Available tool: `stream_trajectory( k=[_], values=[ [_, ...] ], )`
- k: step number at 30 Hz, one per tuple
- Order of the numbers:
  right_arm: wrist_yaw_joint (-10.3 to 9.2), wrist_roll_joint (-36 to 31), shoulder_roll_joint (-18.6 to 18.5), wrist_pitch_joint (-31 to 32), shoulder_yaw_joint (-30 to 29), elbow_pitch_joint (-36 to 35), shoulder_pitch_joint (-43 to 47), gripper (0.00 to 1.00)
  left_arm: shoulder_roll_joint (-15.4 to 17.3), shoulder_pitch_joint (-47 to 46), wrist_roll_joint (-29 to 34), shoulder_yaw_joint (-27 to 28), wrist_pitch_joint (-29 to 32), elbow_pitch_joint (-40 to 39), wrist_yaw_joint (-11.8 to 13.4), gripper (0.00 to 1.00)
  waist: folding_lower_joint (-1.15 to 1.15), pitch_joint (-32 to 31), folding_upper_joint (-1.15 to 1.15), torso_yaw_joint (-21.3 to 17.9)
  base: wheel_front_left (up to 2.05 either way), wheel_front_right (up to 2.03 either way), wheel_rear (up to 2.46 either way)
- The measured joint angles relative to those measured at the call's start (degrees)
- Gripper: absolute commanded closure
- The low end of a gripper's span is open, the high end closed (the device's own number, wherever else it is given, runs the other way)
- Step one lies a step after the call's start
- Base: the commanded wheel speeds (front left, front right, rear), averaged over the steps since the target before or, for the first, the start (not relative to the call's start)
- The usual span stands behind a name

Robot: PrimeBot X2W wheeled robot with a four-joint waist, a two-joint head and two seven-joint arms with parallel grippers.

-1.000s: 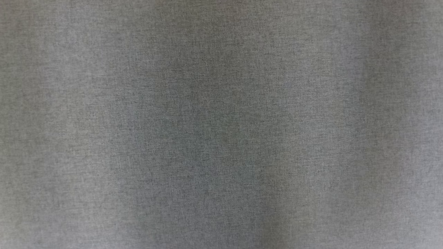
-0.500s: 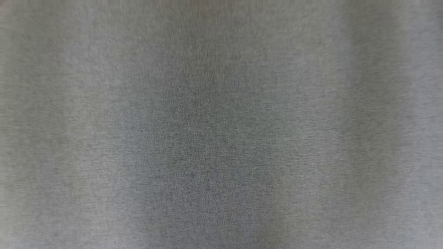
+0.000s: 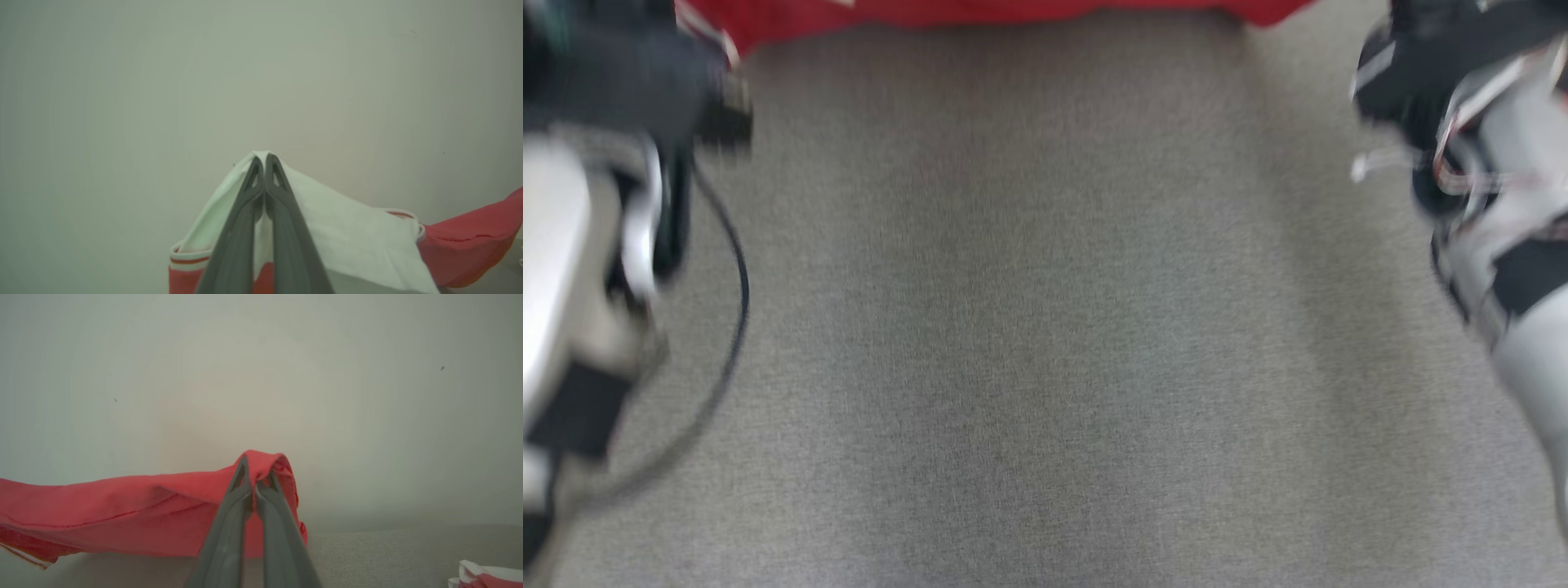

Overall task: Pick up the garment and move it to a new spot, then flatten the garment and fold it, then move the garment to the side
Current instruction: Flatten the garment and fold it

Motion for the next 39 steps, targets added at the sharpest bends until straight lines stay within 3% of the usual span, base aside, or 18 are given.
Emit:
stream_trajectory(
  k=[8, 17, 21, 28, 39],
  values=[
    [0.0, 2.01, -0.96, -0.27, -1.4, -8.36, 18.0, 1.0, 2.42, 27.25, -1.07, 4.28, 0.0, -17.27, 7.43, 1.0, 0.0, -4.7, 0.0, -0.3, 0.0, 0.0, 0.0],
    [0.0, 1.66, -1.56, -0.27, -5.87, -15.27, 37.97, 1.0, 0.37, 47.77, -1.02, 5.63, 0.0, -25.2, 10.54, 1.0, 0.01, -8.06, 0.0, 1.29, 0.0, 0.0, 0.0],
    [0.0, 0.21, -1.88, 0.15, -7.7, -16.71, 45.23, 1.0, -0.38, 53.61, 1.19, 3.42, 0.01, -23.58, 10.48, 1.0, 0.0, -9.48, 0.0, 2.04, 0.0, 0.0, 0.0],
    [0.0, -0.62, -1.65, 1.47, -13.18, -18.31, 55.99, 1.0, -5.32, 62.15, 0.43, 3.93, 0.0, -21.52, 9.88, 1.0, 0.01, -12.93, -0.01, 2.92, 0.0, 0.0, 0.0],
    [0.0, -6.53, 0.33, 7.27, -19.38, -23.07, 67.7, 1.0, -7.98, 70.21, -0.86, 5.5, 0.0, -16.26, 6.42, 1.0, 0.01, -17.56, 0.0, 4.44, 0.0, 0.0, 0.0]
  ],
)
